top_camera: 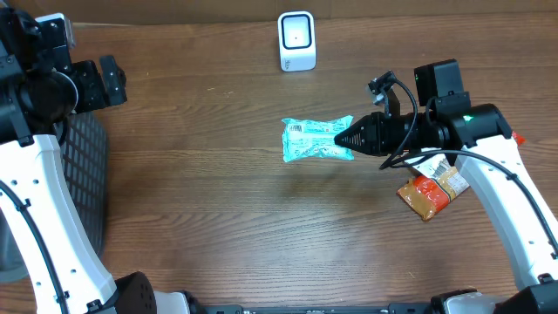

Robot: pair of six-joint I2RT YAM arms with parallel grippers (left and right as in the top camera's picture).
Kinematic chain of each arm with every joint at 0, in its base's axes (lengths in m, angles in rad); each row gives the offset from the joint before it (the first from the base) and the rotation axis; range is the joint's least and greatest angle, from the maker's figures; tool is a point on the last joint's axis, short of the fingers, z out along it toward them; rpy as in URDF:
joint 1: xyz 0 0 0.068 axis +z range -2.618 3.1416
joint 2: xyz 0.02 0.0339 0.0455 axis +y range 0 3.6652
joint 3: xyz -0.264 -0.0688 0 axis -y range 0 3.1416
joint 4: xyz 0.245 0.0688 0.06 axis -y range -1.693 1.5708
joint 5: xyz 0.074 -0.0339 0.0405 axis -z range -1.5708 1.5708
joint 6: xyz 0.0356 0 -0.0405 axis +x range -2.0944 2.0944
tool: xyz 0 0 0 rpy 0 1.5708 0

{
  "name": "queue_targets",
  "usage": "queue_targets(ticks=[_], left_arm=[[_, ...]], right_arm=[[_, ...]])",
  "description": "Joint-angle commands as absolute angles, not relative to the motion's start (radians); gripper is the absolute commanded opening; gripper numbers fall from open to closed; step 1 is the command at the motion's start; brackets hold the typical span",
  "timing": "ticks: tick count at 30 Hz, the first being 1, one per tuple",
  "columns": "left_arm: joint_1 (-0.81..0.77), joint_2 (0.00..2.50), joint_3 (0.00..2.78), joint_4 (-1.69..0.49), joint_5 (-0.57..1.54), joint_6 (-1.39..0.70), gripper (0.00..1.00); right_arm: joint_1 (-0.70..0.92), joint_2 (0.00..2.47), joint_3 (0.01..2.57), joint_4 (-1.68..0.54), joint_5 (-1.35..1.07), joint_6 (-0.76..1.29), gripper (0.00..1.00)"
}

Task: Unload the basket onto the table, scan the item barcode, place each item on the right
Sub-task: 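Carry the green pouch toward the scanner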

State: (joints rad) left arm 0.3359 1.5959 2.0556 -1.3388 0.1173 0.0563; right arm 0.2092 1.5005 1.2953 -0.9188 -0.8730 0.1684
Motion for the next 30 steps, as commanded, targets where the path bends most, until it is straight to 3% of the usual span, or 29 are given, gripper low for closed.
queue_targets(ticks=[1,6,10,16,20,25,30], left_arm=[[0.339,1.599,2.061,-1.336,0.124,0.071,1.0],[0.339,1.599,2.061,-1.336,0.124,0.071,1.0],[0.339,1.599,2.061,-1.336,0.124,0.071,1.0],[0.339,1.599,2.061,-1.336,0.124,0.071,1.0],[0.339,1.599,2.061,-1.336,0.124,0.071,1.0],[0.339,1.599,2.061,-1.336,0.124,0.071,1.0],[0.339,1.599,2.061,-1.336,0.124,0.071,1.0]], right_arm=[[0.213,1.481,1.297,-0.904,-0.888,0.153,0.04],[0.232,1.481,1.407,-0.914,-0.721,0.263,0.03],[0.254,1.513,1.666,-0.985,-0.467,0.293,0.03],[0.403,1.671,2.011,-1.039,0.18,0.276,0.03],[0.497,1.803,2.036,-0.813,0.6,0.073,0.04],[0.535,1.971,2.036,-0.535,0.72,-0.347,0.04],[0.549,2.111,2.036,-0.339,0.76,-0.62,0.04]])
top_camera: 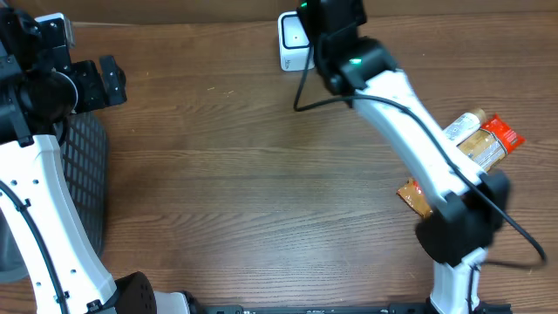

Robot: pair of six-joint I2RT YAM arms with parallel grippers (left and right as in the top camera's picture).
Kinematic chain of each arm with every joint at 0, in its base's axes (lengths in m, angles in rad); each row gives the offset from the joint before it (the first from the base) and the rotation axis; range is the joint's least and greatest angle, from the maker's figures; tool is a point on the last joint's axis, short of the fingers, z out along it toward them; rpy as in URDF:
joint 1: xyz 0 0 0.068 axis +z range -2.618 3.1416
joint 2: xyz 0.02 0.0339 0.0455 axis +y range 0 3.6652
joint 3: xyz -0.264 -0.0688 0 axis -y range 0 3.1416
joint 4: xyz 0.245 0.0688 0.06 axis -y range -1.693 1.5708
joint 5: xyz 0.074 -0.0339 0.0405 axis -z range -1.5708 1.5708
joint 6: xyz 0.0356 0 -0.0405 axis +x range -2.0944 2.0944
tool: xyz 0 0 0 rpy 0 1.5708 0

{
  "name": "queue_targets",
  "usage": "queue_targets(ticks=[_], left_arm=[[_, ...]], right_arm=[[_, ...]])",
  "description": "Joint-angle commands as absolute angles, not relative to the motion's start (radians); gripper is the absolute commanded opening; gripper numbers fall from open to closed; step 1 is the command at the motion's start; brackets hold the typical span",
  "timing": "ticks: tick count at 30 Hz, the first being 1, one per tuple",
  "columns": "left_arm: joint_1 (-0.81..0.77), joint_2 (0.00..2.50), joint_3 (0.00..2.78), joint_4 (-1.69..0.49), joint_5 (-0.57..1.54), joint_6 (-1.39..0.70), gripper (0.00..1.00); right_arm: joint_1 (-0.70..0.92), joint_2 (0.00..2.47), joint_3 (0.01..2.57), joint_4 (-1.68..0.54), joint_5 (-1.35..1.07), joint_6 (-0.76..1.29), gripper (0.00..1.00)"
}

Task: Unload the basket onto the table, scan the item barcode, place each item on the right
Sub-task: 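Carry the green pouch toward the scanner, then hold the green pouch barcode in front of the scanner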

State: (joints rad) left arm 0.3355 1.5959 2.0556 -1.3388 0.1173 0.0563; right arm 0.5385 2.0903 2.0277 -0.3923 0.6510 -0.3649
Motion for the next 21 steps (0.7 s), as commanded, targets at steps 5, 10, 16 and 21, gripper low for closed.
queue_targets(ticks=[5,10,16,21], left_arm=[[0.339,1.599,2.061,-1.336,0.124,0.071,1.0],[0.339,1.599,2.061,-1.336,0.124,0.071,1.0],[0.339,1.599,2.061,-1.336,0.124,0.071,1.0],[0.339,1.599,2.061,-1.336,0.124,0.071,1.0]], right_arm=[[0.55,2.207,2.035,-0.215,0.76,-0.77,0.04],[0.559,2.288,2.035,-0.125,0.762,-0.857,0.04],[0.57,2.37,2.035,-0.016,0.763,-1.016,0.04],[0.583,2.398,2.033,0.008,0.77,-1.11,0.04]])
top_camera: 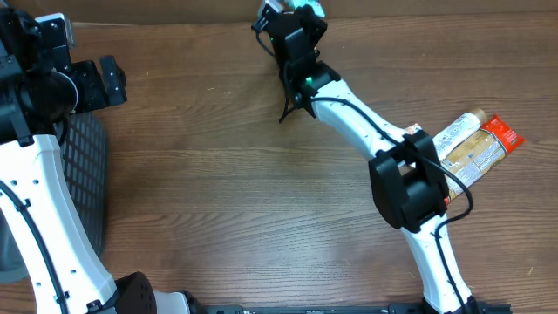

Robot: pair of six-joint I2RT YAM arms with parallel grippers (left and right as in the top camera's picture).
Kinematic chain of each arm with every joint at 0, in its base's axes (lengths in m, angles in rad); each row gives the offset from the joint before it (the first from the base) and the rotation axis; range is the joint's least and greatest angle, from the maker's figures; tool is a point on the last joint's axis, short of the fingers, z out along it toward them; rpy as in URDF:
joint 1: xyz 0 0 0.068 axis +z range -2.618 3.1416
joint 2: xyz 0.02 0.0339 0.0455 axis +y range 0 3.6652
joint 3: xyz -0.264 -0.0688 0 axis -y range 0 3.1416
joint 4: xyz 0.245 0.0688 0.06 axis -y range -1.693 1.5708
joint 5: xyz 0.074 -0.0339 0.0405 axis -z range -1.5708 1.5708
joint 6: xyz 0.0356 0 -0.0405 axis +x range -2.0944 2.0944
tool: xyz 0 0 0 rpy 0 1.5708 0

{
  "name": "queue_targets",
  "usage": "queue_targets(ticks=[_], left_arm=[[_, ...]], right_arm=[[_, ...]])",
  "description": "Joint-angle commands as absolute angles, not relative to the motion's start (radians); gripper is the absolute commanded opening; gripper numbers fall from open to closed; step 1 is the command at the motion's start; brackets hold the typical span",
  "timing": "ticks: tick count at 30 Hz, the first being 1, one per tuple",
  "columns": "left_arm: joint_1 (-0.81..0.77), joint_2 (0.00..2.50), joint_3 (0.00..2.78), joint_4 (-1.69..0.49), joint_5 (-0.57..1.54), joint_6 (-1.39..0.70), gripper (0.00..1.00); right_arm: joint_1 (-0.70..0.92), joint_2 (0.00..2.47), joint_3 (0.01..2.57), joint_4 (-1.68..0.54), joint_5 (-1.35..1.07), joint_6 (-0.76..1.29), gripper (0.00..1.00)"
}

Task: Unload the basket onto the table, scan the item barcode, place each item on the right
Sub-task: 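Hold the green pouch barcode in front of the scanner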

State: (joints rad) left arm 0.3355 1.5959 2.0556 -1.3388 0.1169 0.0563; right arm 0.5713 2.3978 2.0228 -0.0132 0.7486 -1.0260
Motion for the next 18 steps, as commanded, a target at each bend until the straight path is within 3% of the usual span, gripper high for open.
queue_targets(ticks=[1,18], left_arm=[[0.339,1.599,2.061,-1.336,0.124,0.071,1.0],[0.339,1.599,2.061,-1.336,0.124,0.071,1.0]], right_arm=[[0.583,2.399,2.033,0.007,0.77,-1.109,0.04],[0.582,2.399,2.028,-0.006,0.791,-1.134,0.04]])
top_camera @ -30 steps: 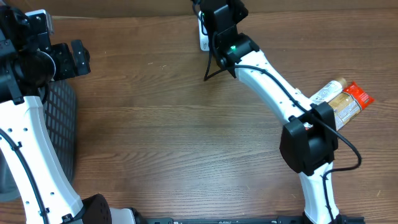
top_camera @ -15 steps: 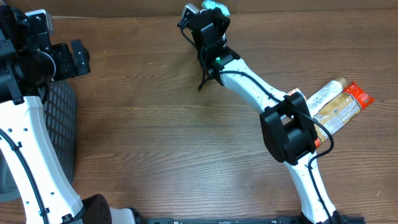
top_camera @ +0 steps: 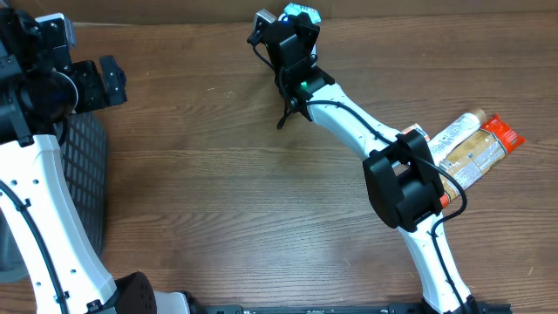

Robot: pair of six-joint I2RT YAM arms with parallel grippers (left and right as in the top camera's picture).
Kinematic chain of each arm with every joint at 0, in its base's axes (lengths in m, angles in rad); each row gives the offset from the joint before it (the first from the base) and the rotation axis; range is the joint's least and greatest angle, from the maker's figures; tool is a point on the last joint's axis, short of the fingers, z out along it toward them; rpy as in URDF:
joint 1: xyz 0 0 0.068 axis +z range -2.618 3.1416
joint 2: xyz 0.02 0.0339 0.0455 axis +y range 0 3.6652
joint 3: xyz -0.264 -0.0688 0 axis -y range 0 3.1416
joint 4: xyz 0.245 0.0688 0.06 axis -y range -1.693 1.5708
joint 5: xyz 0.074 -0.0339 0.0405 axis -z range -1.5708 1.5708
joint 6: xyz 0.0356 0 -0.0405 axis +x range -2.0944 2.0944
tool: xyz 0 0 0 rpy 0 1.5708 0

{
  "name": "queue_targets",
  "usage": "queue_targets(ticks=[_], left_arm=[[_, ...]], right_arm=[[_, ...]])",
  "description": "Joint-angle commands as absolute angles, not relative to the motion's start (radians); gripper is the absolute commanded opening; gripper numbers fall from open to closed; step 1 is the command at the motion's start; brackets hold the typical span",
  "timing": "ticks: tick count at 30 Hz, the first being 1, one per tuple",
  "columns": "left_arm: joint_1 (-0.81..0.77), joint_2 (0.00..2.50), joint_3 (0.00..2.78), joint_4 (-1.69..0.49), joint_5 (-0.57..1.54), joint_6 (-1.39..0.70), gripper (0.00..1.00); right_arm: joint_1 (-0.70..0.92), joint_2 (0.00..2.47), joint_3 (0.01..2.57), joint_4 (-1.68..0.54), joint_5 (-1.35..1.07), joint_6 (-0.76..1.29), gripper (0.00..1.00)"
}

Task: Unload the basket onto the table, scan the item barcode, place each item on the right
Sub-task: 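Hold the green pouch barcode in front of the scanner, then carry the green pouch right and drop it above the tissue pack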

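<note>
My right arm [top_camera: 349, 113] reaches across the table to its far edge, where the wrist [top_camera: 292, 44] is seen from above. A bit of the teal packet [top_camera: 302, 10] sticks out past the wrist at the gripper's tip, so the right gripper is shut on it, though its fingers are hidden under the wrist. The white scanner is covered by the wrist and does not show. My left gripper [top_camera: 111, 80] hangs far away at the left edge, and I cannot make out the state of its jaws.
A black mesh basket [top_camera: 83, 174] stands at the left edge under the left arm. Two snack packets, one tan [top_camera: 466, 144] and one red [top_camera: 501, 133], lie at the right. A cardboard wall [top_camera: 174, 10] runs along the back.
The right wrist has shifted only slightly at the far edge. The teal packet still peeks out beyond it. The left arm has not moved.
My right gripper first held the teal packet low over the table's middle, below the white scanner. Then the arm was stretched to the back with the wrist beside the scanner. After that the wrist covered the scanner, packet at its tip, and it stays there now.
</note>
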State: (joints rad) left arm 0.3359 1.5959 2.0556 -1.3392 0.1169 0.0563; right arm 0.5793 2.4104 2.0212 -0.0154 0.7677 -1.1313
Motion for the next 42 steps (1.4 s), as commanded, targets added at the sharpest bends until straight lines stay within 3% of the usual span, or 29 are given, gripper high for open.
queue_targets(ticks=[1,16,26,32,42], left_arm=[[0.339,1.599,2.061,-1.336,0.124,0.071,1.0],[0.339,1.599,2.061,-1.336,0.124,0.071,1.0],[0.339,1.599,2.061,-1.336,0.124,0.071,1.0],[0.339,1.599,2.061,-1.336,0.124,0.071,0.99],[0.339,1.599,2.061,-1.336,0.124,0.071,0.99]], right_arm=[[0.582,2.399,2.028,-0.006,0.793,-1.134,0.04],[0.585,2.398,2.028,-0.009,0.81,-1.122,0.04],[0.589,2.257,2.028,-0.093,0.837,-0.904,0.04],[0.59,2.067,2.028,-0.413,0.761,-0.604,0.04],[0.484,1.776,2.028,-0.985,0.241,0.165,0.04]])
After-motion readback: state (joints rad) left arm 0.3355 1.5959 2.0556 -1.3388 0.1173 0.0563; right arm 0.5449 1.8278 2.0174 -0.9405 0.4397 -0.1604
